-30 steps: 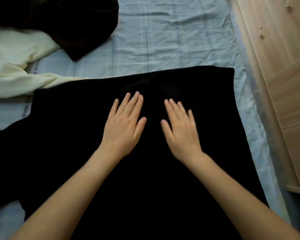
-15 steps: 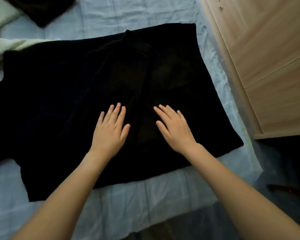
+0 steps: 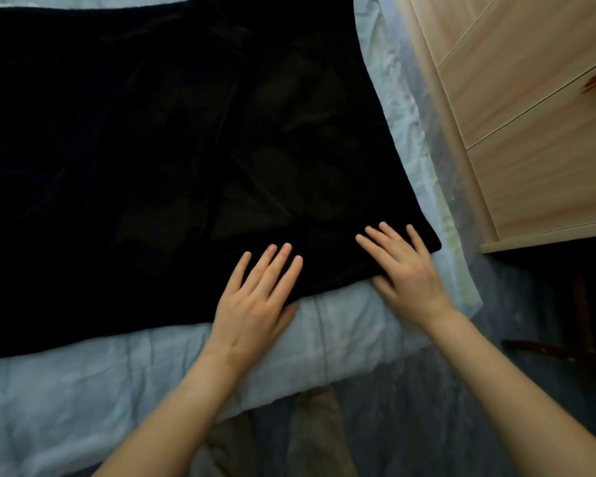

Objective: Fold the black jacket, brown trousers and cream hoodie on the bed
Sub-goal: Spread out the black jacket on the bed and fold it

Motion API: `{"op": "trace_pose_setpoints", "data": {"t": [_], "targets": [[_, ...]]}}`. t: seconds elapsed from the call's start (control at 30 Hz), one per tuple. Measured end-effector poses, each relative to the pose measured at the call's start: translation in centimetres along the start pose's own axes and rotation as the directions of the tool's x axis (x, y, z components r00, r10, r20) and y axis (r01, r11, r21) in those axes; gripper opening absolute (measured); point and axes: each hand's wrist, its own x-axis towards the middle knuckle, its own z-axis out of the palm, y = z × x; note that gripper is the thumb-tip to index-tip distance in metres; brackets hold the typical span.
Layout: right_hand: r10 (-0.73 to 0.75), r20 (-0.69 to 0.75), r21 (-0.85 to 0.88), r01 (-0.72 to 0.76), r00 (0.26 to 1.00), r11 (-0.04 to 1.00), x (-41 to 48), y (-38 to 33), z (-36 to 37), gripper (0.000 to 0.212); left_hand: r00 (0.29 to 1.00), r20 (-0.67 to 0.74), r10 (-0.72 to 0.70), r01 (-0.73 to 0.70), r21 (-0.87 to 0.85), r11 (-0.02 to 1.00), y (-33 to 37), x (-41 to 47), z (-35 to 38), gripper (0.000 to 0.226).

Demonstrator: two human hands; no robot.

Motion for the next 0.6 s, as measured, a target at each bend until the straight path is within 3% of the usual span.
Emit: {"op": "trace_pose_setpoints", "data": {"t": [0.17, 0.37, 0.43, 0.53, 0.6], "targets": [[-0.115, 0.042, 0.217, 0.104, 0.992, 0.971, 0.1, 4.8, -2.2, 0.056, 0.982, -0.174, -0.073, 0.070, -0.024, 0.997, 1.0, 0.6, 0.1, 0.041], [-0.124, 0.170, 0.320, 0.065, 0.978, 0.945, -0.5, 5.9, -1.5, 0.058, 0.989, -0.060, -0.133, 0.132, -0.025, 0.991, 2.9, 0.5, 1.2, 0.047], [-0.131, 0.182, 0.308, 0.070, 0.974, 0.949, -1.0, 6.0, -1.8, 0.056, 0.984, -0.079, -0.162, 0.156, -0.078, 0.985, 3.2, 0.5, 0.5, 0.049], [-0.102, 0.061, 0.260, 0.083, 0.993, 0.962, -0.4, 4.7, -2.1, 0.059, 0.967, -0.188, -0.169, 0.152, -0.103, 0.983, 4.1, 2.2, -0.7, 0.048], [-0.068, -0.039, 0.237, 0.076, 0.997, 0.968, 1.8, 2.5, -1.5, 0.062, 0.970, -0.165, -0.179, 0.174, -0.044, 0.984, 4.7, 4.8, -0.7, 0.053]]}}
